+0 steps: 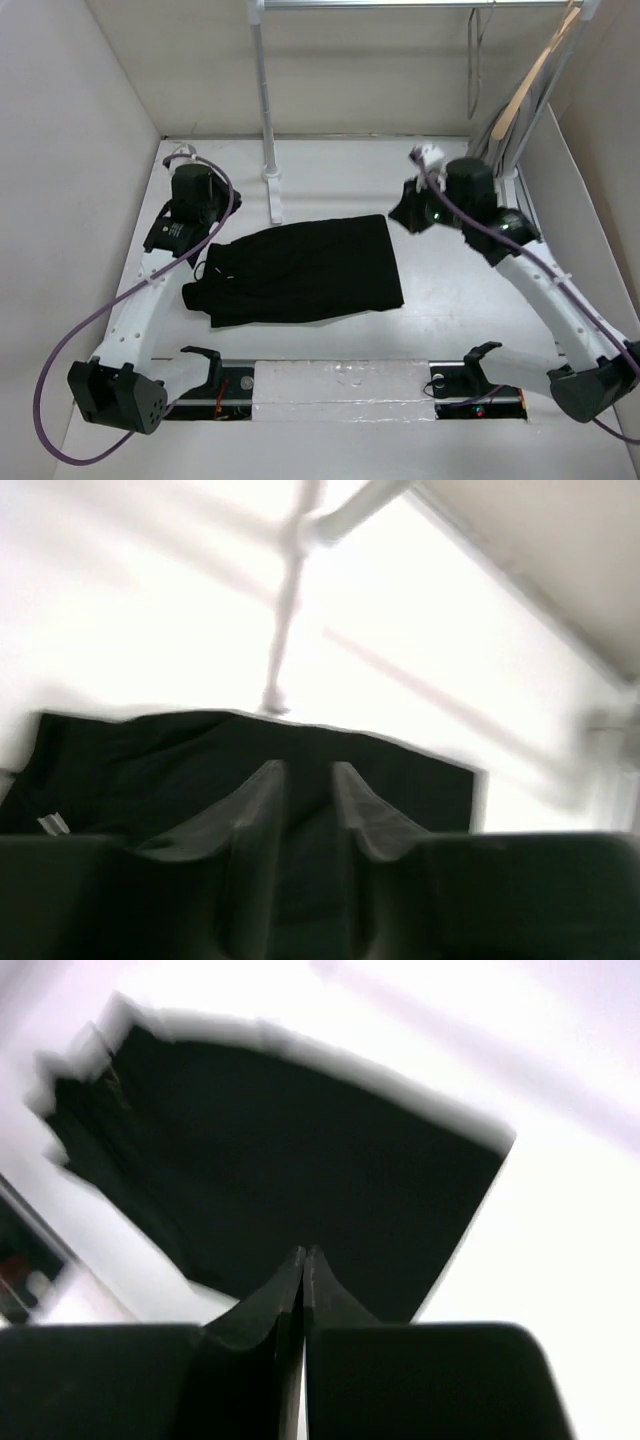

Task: Place the trousers on the hanger
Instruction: Fold the trousers at the center of the board, then pick up the hanger from the clothesline.

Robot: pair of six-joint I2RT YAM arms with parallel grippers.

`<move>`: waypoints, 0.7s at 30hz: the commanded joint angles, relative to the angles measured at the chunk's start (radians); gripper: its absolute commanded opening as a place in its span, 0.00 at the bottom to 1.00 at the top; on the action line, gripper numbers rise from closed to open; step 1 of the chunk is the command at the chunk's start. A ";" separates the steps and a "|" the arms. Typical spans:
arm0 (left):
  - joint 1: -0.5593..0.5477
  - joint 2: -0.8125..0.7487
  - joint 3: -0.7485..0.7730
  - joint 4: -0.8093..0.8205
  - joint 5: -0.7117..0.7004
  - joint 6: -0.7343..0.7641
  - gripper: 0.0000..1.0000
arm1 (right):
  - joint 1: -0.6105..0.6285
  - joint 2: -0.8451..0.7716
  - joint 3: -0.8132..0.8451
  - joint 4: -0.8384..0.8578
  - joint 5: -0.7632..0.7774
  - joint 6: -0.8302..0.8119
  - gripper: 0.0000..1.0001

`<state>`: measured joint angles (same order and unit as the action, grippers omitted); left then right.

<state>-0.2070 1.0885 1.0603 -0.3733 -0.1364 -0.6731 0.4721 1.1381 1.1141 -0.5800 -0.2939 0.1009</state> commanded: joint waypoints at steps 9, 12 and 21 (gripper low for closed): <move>-0.414 0.308 0.464 0.050 -0.154 0.223 0.00 | -0.185 0.406 1.205 -0.207 0.217 -0.199 0.36; -0.634 0.388 0.584 0.013 -0.289 0.277 0.09 | -0.319 0.494 1.337 -0.237 0.276 -0.196 0.76; -0.724 0.372 0.468 0.036 -0.235 0.179 0.31 | -0.446 0.632 1.366 -0.247 0.237 -0.178 0.85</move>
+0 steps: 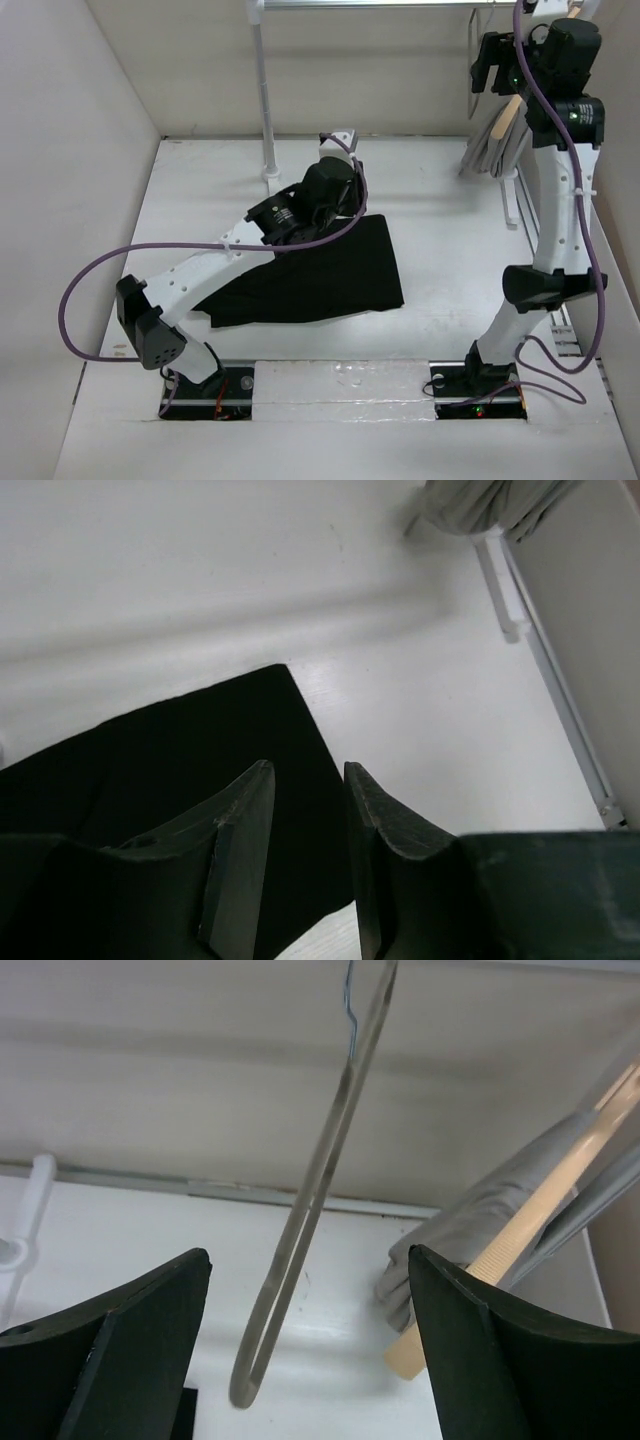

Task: Place the trousers on the hanger
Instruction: Pick up the hanger from the clothesline.

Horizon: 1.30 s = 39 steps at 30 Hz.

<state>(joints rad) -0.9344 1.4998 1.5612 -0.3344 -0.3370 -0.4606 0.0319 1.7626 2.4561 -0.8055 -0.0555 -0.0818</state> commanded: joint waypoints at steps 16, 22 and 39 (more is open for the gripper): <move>0.003 -0.076 -0.150 0.008 0.003 -0.089 0.31 | -0.026 0.031 -0.146 0.085 -0.020 0.034 0.41; 0.003 -0.072 -0.119 -0.009 -0.011 -0.087 0.32 | -0.026 -0.023 -0.227 0.187 -0.021 0.031 0.06; 0.003 -0.007 0.187 -0.034 0.059 -0.066 0.54 | 0.002 -0.296 -0.479 0.275 0.085 -0.052 0.00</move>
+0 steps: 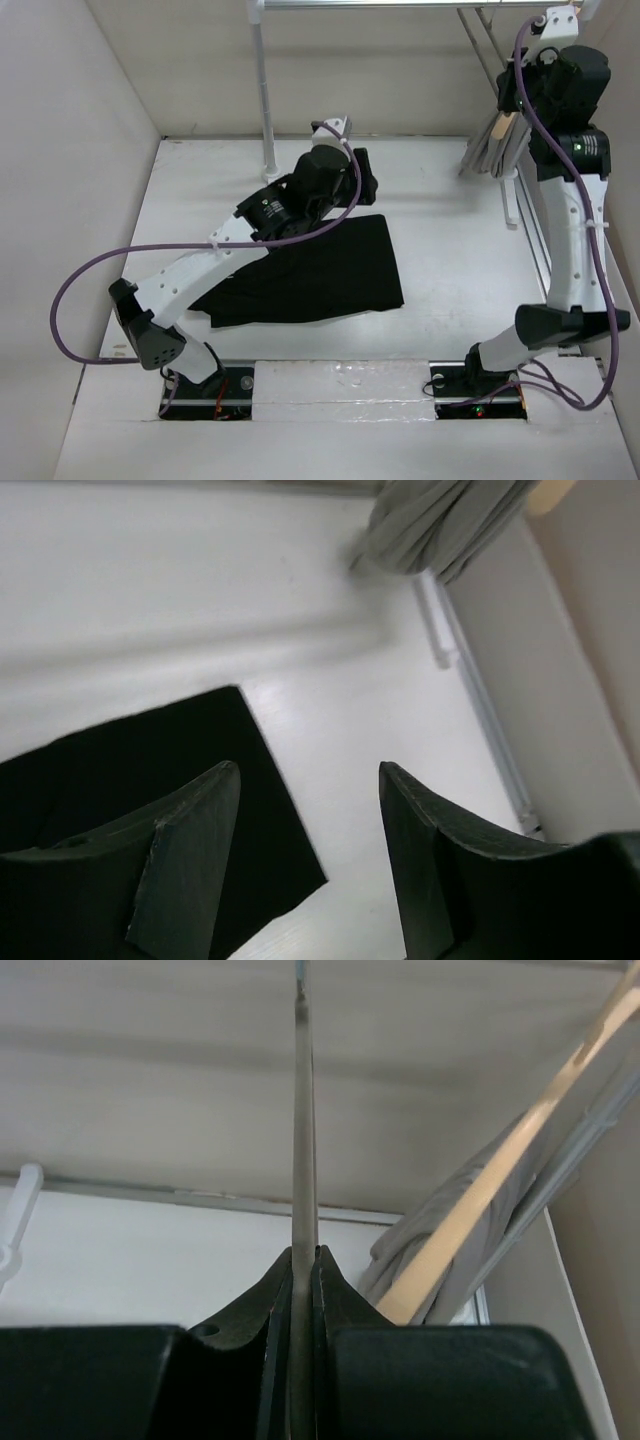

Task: Place the trousers on the hanger
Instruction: Pick up the hanger from the clothesline, then place the trousers on the hanger.

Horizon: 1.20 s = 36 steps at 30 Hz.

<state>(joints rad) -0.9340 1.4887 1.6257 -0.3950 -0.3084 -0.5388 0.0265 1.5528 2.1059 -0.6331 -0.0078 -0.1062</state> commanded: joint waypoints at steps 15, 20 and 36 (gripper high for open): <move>-0.026 0.361 0.649 -0.005 0.264 -0.018 0.65 | 0.047 -0.425 -0.658 0.201 0.015 -0.073 0.00; -0.026 0.442 0.655 0.004 0.295 -0.079 0.65 | 0.136 -0.575 -0.862 0.205 0.054 -0.058 0.00; -0.035 0.521 0.513 0.085 0.319 -0.211 0.59 | 0.414 -0.737 -1.067 0.162 0.224 -0.001 0.00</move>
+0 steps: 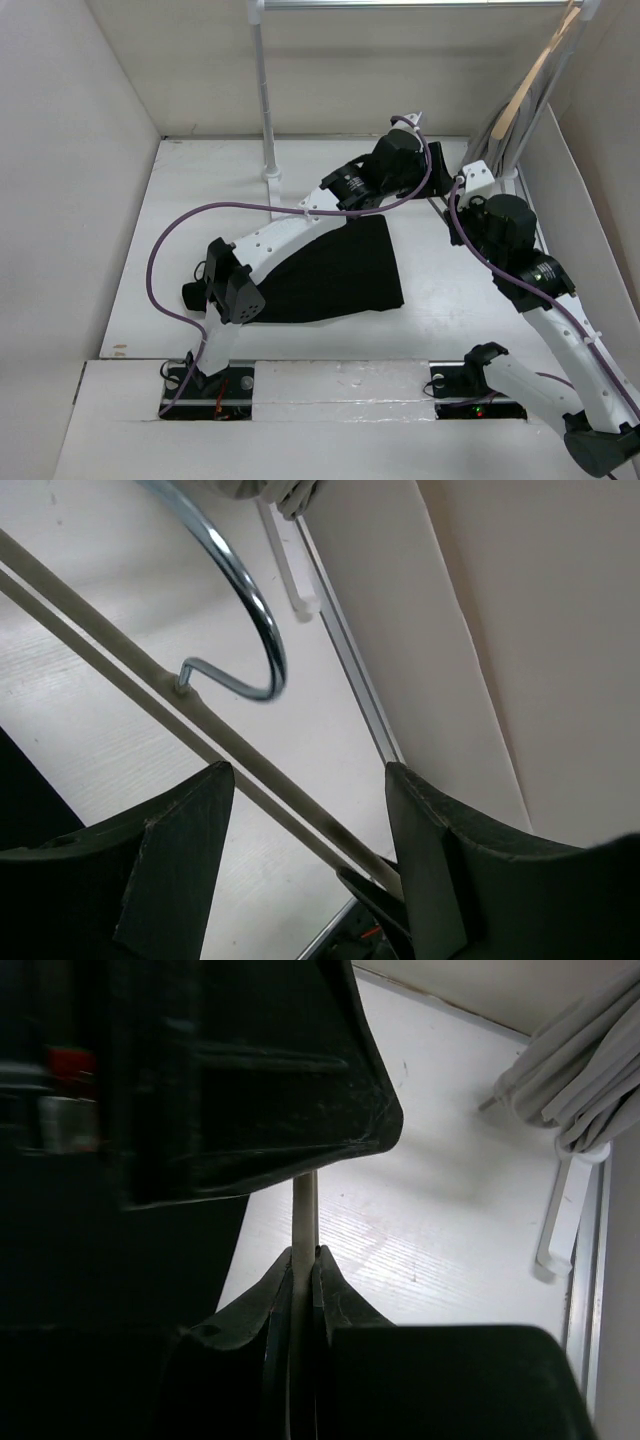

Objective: Place the trousers on the hanger

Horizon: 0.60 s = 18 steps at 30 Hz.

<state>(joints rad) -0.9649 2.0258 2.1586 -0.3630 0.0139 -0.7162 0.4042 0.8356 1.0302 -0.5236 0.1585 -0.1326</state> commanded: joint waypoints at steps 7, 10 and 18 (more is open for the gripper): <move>-0.005 -0.027 -0.082 0.081 -0.075 -0.074 0.39 | 0.126 -0.024 0.005 0.062 0.145 0.030 0.00; -0.005 -0.029 -0.072 0.079 -0.077 -0.077 0.28 | 0.151 -0.001 0.014 0.033 0.194 0.027 0.00; -0.005 -0.039 -0.091 0.019 -0.048 -0.066 0.37 | 0.197 -0.001 -0.021 -0.032 0.286 0.022 0.00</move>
<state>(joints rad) -0.9680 2.0289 2.0838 -0.3386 -0.0479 -0.8078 0.5854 0.8501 1.0229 -0.5449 0.3813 -0.1093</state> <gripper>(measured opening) 0.366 0.119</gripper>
